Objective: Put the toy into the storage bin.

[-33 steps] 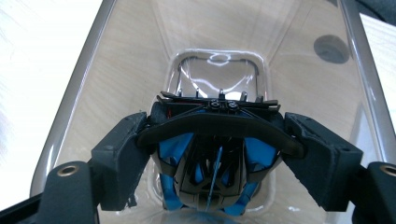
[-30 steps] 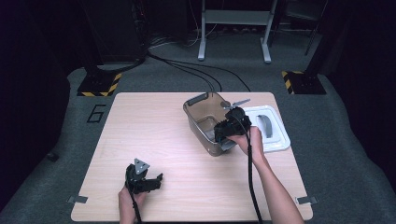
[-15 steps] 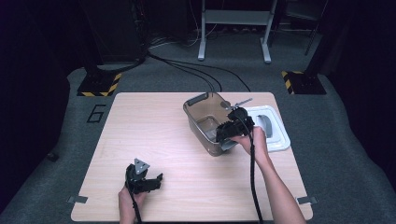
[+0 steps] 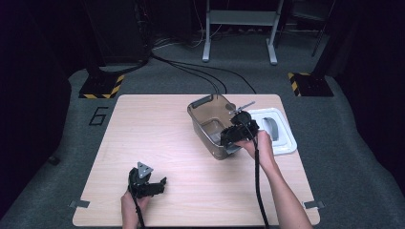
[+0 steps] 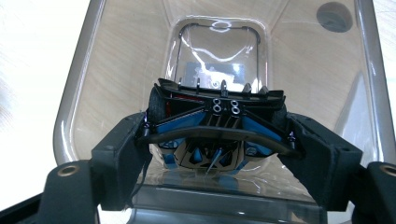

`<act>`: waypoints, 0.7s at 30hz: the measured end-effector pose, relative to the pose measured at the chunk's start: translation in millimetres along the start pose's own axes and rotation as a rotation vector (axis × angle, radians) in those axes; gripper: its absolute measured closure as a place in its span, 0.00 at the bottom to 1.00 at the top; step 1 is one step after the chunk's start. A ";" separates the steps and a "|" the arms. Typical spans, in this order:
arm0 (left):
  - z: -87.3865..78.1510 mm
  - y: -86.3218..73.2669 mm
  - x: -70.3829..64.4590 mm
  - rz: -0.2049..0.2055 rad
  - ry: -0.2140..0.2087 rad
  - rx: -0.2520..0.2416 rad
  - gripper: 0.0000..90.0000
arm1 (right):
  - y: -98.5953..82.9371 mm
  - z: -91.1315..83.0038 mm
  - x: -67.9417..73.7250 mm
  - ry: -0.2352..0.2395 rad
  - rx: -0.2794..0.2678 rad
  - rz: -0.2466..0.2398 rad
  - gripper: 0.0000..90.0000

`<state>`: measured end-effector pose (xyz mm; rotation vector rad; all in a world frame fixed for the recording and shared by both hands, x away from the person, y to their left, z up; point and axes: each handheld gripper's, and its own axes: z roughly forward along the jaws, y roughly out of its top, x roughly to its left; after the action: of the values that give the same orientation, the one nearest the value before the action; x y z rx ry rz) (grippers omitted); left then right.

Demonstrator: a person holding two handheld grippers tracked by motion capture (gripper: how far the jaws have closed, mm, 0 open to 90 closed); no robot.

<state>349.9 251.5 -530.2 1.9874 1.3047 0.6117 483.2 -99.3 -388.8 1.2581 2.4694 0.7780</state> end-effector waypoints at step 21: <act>0.0 0.0 -0.1 0.001 0.000 0.000 0.15 | 0.4 0.3 7.2 -0.030 0.005 -0.011 0.26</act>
<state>349.8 251.5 -530.2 1.9877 1.3042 0.6125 479.4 -93.2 -388.8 1.2473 2.4540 0.7460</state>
